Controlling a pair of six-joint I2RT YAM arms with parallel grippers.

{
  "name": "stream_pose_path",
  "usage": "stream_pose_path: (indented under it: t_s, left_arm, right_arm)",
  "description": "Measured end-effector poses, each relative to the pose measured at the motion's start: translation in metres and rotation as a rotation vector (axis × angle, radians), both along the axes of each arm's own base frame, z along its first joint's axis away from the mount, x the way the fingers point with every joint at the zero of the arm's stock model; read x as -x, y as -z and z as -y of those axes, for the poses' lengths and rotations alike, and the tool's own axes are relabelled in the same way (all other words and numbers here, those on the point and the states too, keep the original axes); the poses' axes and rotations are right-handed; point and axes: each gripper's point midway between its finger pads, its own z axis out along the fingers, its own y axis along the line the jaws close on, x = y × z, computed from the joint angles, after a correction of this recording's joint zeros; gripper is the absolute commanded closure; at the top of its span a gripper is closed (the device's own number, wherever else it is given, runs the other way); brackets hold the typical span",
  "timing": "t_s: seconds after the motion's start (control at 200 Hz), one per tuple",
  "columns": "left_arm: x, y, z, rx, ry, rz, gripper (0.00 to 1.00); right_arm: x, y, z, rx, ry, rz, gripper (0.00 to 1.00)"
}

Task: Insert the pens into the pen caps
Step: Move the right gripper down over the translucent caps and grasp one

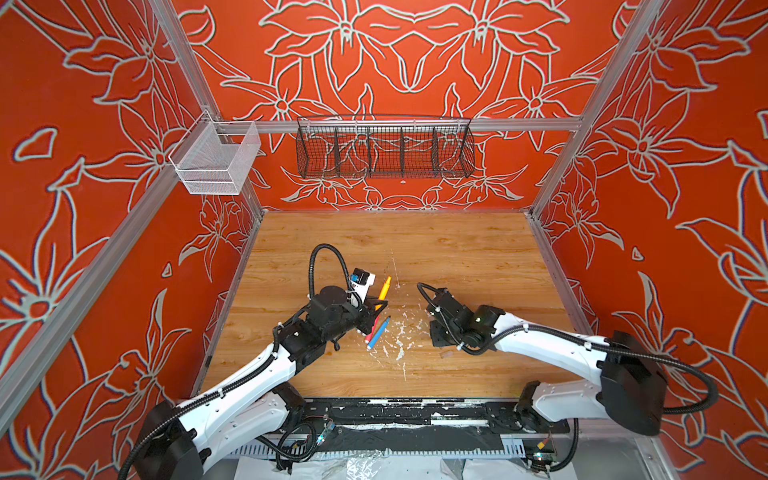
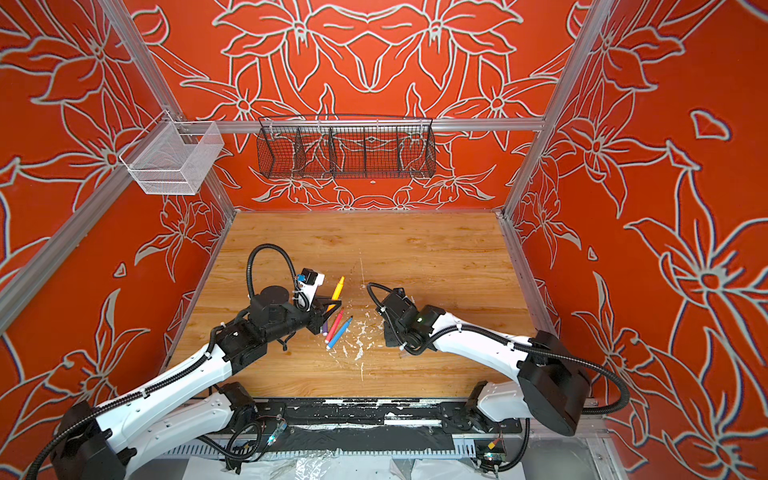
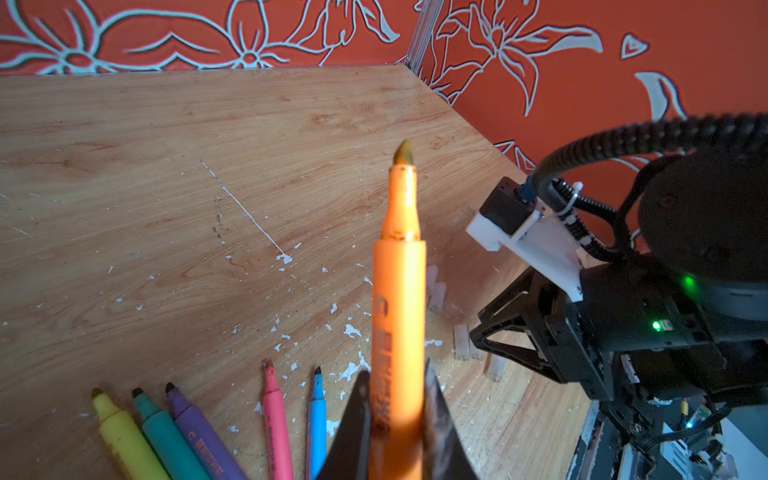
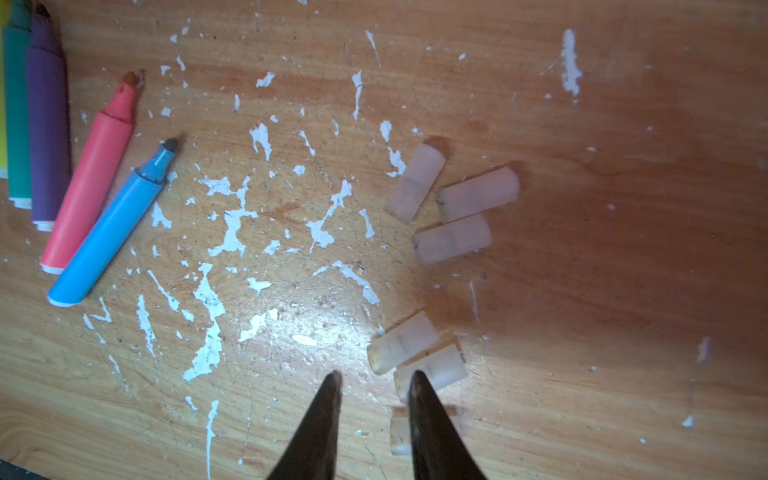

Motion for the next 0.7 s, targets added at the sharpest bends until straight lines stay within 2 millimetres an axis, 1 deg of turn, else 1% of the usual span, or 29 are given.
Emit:
stream_pose_path:
  t_s: [0.09,0.165,0.25,0.435,0.525,0.701]
  left_arm:
    - [0.0,-0.001,-0.001,-0.002,-0.005,0.006,1.0]
    - [-0.001,-0.002,-0.002,-0.004,-0.007,0.011,1.0]
    - [-0.001,-0.001,-0.003,-0.009,-0.014,0.012,1.0]
    - [-0.002,0.001,-0.005,-0.02,-0.023,0.007,1.0]
    - [-0.001,0.003,-0.005,-0.027,-0.024,0.001,1.0]
    - [-0.001,0.005,-0.006,-0.035,-0.022,0.001,1.0]
  right_arm:
    - [-0.006,0.005,-0.01,0.026,-0.016,-0.026,0.79]
    - [-0.014,0.01,-0.017,0.052,-0.023,-0.038,0.79]
    - [-0.021,0.015,-0.021,0.075,-0.024,-0.044,0.79]
    - [-0.04,0.019,-0.012,0.106,0.019,-0.037,0.79]
    - [-0.049,0.021,-0.008,0.109,0.047,-0.033,0.75]
    - [-0.058,0.031,0.002,0.128,0.082,-0.052,0.73]
